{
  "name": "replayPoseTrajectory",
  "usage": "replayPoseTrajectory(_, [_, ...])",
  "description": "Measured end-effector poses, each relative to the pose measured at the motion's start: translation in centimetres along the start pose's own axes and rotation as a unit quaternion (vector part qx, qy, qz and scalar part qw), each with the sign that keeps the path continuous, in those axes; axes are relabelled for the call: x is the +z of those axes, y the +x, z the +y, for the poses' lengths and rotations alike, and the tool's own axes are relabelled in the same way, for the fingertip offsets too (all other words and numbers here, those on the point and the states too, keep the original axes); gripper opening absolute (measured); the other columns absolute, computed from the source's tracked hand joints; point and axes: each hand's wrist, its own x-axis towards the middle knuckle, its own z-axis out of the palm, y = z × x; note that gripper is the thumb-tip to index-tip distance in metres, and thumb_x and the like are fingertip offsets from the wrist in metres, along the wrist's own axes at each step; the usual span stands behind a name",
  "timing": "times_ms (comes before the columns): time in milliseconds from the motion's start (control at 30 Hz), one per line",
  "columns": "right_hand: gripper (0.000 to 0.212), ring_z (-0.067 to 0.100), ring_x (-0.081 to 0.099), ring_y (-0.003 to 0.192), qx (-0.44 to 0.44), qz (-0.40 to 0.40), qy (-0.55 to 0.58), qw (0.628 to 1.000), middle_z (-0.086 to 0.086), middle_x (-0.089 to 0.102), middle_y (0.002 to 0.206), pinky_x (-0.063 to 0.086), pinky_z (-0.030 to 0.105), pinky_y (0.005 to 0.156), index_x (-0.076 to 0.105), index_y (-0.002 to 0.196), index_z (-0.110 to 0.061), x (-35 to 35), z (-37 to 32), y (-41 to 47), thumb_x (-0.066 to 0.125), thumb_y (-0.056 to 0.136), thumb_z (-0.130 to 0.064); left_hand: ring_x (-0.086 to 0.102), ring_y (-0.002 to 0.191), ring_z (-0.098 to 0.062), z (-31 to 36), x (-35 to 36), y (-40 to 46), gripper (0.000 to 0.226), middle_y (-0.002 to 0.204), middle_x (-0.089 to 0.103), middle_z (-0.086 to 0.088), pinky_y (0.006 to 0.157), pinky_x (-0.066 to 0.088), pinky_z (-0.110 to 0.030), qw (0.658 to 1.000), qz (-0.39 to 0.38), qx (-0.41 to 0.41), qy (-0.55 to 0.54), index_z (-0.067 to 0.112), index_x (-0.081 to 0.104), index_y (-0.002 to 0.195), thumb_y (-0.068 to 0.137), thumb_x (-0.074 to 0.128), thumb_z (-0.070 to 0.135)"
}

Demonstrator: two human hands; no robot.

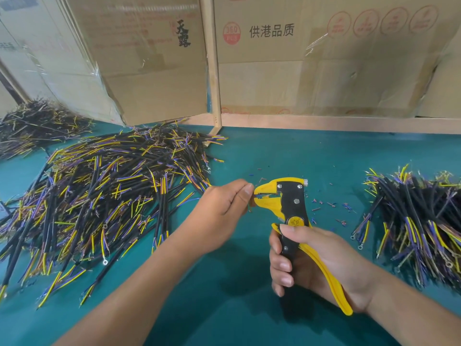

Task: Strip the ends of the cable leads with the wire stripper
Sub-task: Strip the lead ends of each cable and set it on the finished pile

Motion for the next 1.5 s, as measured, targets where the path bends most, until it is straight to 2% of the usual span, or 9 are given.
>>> replayPoseTrajectory(133, [0.033,0.026,0.043,0.054,-0.001,0.019,-0.004,1.000,0.013,0.040,0.065,0.048,0.043,0.061,0.058,0.079,-0.005,0.2,0.1,0.0,0.073,0.084,-0.034,0.037,0.051,-0.010,-0.1,0.0,0.0,0.040,0.055,0.044,0.011,0.052,0.029,-0.017,1.000,0.000,0.000,0.029,0.040,0.046,0.065,0.103,0.037,0.035])
replayPoseTrajectory(300, [0.032,0.026,0.042,0.054,-0.002,0.021,-0.003,1.000,0.013,0.039,0.065,0.047,0.043,0.059,0.057,0.078,-0.005,0.3,0.0,-0.1,0.073,0.084,-0.033,0.042,0.053,-0.016,-0.2,0.0,0.0,0.036,0.055,0.048,0.000,0.052,0.032,-0.020,0.999,-0.006,0.001,0.054,0.028,0.051,0.071,0.101,0.034,0.039])
replayPoseTrajectory(533, [0.035,0.023,0.039,0.051,-0.003,0.035,-0.014,0.999,0.011,0.036,0.063,0.044,0.038,0.056,0.054,0.075,-0.007,0.3,0.1,0.0,0.068,0.089,-0.036,0.039,0.051,-0.009,-0.4,0.0,0.0,0.034,0.055,0.048,0.014,0.052,0.031,-0.018,0.999,-0.004,-0.002,0.036,0.026,0.055,0.074,0.100,0.037,0.037])
replayPoseTrajectory(667, [0.040,0.023,0.037,0.051,-0.004,0.041,-0.008,0.999,0.011,0.035,0.063,0.044,0.038,0.055,0.054,0.074,-0.006,0.3,0.0,-0.1,0.073,0.084,-0.040,0.034,0.054,-0.012,-0.4,-0.6,0.1,0.011,0.060,0.044,0.009,0.051,0.030,-0.022,0.999,-0.030,0.002,-0.012,0.024,0.057,0.082,0.092,0.051,0.026])
replayPoseTrajectory(733, [0.041,0.023,0.036,0.050,-0.004,0.038,0.000,0.999,0.011,0.034,0.063,0.043,0.038,0.054,0.054,0.074,-0.006,0.2,-0.1,-0.1,0.072,0.083,-0.041,0.039,0.060,-0.028,-0.4,-0.6,0.2,0.003,0.066,0.051,0.006,0.055,0.033,-0.031,0.999,-0.042,0.009,-0.032,0.023,0.060,0.089,0.089,0.059,0.026])
replayPoseTrajectory(900, [0.040,0.022,0.036,0.050,-0.007,0.014,0.023,1.000,0.010,0.033,0.062,0.042,0.038,0.055,0.052,0.075,-0.007,0.1,-0.3,-0.3,0.069,0.088,-0.040,0.039,0.061,-0.035,-0.4,0.0,0.3,0.007,0.067,0.052,0.009,0.055,0.035,-0.044,0.997,-0.018,0.013,-0.075,0.030,0.062,0.092,0.088,0.067,0.032])
replayPoseTrajectory(1167, [0.039,0.022,0.038,0.049,0.002,-0.019,0.046,0.999,0.008,0.035,0.062,0.042,0.038,0.056,0.050,0.077,-0.008,-0.1,-0.1,-0.3,0.066,0.092,-0.040,0.030,0.057,-0.017,-0.3,0.7,0.2,0.019,0.061,0.040,0.014,0.051,0.026,-0.031,0.997,-0.002,0.000,-0.081,0.037,0.062,0.076,0.091,0.064,0.026])
replayPoseTrajectory(1300, [0.039,0.022,0.037,0.050,0.001,-0.013,0.030,0.999,0.009,0.035,0.063,0.042,0.038,0.056,0.051,0.077,-0.007,-0.1,-0.1,-0.3,0.068,0.090,-0.041,0.035,0.053,-0.005,0.0,0.5,0.2,0.028,0.062,0.044,0.017,0.052,0.025,-0.012,0.999,0.020,0.031,0.030,0.032,0.051,0.072,0.088,0.062,0.011])
replayPoseTrajectory(1500, [0.040,0.022,0.037,0.050,-0.007,0.000,0.015,1.000,0.010,0.034,0.063,0.042,0.038,0.056,0.051,0.076,-0.007,-0.3,-0.6,-0.6,0.068,0.089,-0.041,0.050,0.060,-0.019,-0.1,0.3,0.0,0.001,0.073,0.059,0.002,0.055,0.039,-0.024,0.997,0.046,0.050,0.044,0.017,0.062,0.082,0.082,0.062,0.017])
